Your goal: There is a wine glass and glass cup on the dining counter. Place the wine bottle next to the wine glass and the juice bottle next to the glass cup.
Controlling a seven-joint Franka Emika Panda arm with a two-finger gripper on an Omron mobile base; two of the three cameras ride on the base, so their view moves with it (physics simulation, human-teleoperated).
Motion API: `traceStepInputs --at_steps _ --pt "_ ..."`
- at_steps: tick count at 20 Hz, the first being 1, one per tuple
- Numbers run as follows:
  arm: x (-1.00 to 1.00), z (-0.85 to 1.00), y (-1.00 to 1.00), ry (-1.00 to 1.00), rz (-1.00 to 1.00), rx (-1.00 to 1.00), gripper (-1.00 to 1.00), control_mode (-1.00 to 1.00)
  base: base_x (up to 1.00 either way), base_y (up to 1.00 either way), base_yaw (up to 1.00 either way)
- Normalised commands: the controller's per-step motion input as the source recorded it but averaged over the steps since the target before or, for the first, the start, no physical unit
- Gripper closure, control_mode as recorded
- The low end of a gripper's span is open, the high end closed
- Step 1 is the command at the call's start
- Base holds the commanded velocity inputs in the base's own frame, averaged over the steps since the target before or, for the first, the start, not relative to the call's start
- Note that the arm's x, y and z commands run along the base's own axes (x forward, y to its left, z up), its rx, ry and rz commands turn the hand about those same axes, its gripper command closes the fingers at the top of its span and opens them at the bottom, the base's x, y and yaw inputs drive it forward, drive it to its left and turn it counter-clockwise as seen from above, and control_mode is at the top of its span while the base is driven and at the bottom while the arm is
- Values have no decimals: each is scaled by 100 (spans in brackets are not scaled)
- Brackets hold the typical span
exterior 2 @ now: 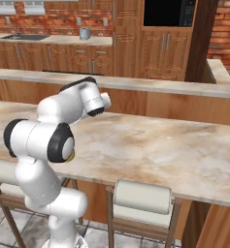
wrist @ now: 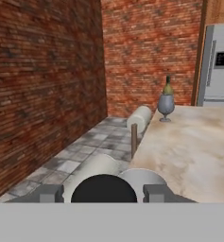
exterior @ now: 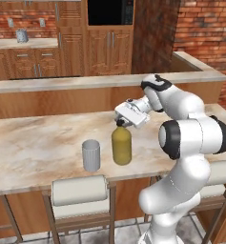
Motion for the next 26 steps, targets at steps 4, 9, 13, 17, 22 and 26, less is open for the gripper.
traceStepInputs --at_steps 4,9,13,17,22,26 --pt "2 10 11 -4 -3 10 100 -100 0 0 0" --pt "2 -2 2 -11 0 -2 100 -100 0 0 0" --pt "9 -9 2 -10 0 -9 100 -100 0 0 0" --pt "11 -19 2 1 0 1 100 -100 0 0 0" --pt "6 -9 8 7 -2 18 100 -100 0 0 0" --pt "7 -6 7 1 -3 19 100 -100 0 0 0"
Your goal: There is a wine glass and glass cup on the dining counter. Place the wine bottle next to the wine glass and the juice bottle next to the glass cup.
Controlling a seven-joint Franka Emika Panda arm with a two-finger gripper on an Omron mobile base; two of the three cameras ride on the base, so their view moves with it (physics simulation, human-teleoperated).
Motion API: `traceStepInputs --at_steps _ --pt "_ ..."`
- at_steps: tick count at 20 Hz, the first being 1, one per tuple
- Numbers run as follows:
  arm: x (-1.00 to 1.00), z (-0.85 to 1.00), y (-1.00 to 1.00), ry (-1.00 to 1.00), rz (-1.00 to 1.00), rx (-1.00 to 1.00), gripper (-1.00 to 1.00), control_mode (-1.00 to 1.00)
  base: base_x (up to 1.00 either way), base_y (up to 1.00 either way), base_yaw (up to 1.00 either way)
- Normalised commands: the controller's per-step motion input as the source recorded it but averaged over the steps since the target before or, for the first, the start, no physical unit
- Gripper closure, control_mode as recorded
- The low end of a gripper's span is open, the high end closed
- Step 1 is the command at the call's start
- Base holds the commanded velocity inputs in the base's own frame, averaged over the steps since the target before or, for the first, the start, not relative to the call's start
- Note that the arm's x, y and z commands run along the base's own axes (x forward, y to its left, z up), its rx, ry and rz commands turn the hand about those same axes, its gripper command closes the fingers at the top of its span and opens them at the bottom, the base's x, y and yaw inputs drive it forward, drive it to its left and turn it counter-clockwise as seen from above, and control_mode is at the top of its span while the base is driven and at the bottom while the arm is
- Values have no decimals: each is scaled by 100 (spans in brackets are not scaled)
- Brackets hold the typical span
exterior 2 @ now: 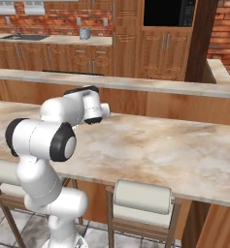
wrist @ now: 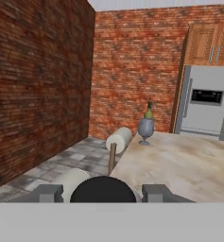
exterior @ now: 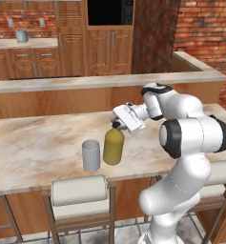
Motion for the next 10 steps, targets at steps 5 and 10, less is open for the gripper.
traceStepInputs --at_steps 5,10 --pt "7 -18 4 0 -1 6 100 -100 0 0 0" --pt "4 -19 8 0 0 -2 100 -100 0 0 0"
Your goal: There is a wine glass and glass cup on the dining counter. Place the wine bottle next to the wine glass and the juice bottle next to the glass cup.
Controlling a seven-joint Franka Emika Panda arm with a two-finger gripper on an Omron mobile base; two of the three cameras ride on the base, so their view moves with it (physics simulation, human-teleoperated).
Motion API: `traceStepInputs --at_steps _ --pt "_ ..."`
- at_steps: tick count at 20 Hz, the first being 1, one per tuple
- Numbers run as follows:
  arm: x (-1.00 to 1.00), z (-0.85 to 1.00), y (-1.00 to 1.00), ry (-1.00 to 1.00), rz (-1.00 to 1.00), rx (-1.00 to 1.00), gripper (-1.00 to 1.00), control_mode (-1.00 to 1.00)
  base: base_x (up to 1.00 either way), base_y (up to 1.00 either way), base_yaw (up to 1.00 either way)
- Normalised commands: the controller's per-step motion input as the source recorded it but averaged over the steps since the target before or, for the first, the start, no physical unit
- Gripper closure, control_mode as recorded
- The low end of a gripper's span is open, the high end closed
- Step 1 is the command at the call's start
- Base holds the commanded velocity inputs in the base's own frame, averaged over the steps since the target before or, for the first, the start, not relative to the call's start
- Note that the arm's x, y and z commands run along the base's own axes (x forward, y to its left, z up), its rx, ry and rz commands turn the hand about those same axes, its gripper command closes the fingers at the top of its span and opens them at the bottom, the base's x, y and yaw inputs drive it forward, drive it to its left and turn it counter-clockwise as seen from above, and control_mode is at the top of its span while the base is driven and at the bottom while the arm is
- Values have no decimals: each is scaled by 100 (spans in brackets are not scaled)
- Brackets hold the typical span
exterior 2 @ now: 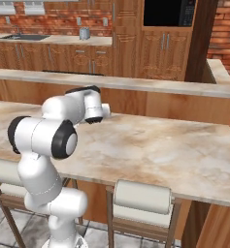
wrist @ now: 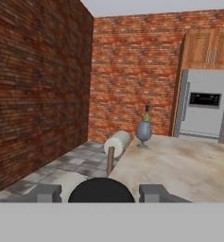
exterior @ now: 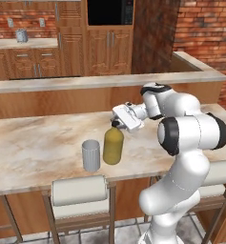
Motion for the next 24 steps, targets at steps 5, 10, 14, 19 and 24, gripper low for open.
traceStepInputs --at_steps 5,10,14,19,24 --pt "2 -26 16 0 0 -11 100 -100 0 0 0" --pt "0 -38 13 2 0 -15 100 -100 0 0 0" --pt "-8 -37 1 5 0 -12 100 -100 0 0 0" --pt "-8 -31 0 4 0 -8 100 -100 0 0 0" --pt "-7 -27 0 2 0 -6 -100 -100 0 0 0"
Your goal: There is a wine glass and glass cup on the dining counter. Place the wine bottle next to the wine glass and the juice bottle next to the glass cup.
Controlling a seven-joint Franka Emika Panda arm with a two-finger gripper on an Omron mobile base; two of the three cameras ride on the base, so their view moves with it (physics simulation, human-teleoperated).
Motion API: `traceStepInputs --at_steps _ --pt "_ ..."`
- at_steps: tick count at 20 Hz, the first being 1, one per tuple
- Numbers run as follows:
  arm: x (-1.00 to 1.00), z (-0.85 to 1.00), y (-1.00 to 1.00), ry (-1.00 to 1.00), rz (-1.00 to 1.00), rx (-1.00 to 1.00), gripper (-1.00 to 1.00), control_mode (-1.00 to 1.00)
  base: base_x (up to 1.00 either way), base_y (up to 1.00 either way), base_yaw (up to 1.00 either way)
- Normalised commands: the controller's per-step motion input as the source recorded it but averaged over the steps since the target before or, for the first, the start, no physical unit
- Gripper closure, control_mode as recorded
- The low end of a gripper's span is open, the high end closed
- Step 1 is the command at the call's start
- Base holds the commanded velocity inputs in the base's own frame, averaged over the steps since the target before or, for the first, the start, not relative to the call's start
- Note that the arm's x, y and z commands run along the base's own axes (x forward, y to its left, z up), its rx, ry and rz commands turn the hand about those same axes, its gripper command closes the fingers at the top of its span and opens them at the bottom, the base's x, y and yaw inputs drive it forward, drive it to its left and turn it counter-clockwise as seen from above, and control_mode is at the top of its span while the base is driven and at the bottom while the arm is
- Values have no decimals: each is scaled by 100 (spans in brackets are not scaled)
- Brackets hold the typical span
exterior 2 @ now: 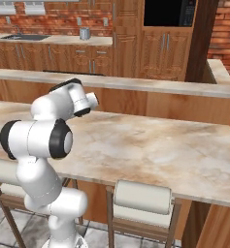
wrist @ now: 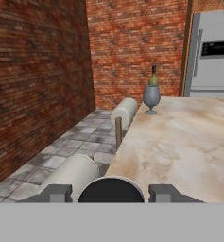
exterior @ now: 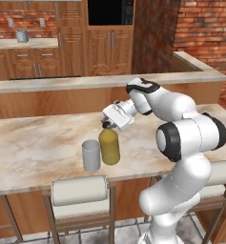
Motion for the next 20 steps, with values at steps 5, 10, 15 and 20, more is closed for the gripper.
traceStepInputs --at_steps 5,10,15,20 --pt "-4 -22 -2 2 -1 -2 -100 -100 0 0 0" --pt "-6 -15 -13 0 -1 -1 -100 -100 0 0 0" --pt "-8 -7 -17 0 0 -1 -100 -100 0 0 0" --pt "0 -3 -10 0 -1 0 -100 -100 0 0 0"
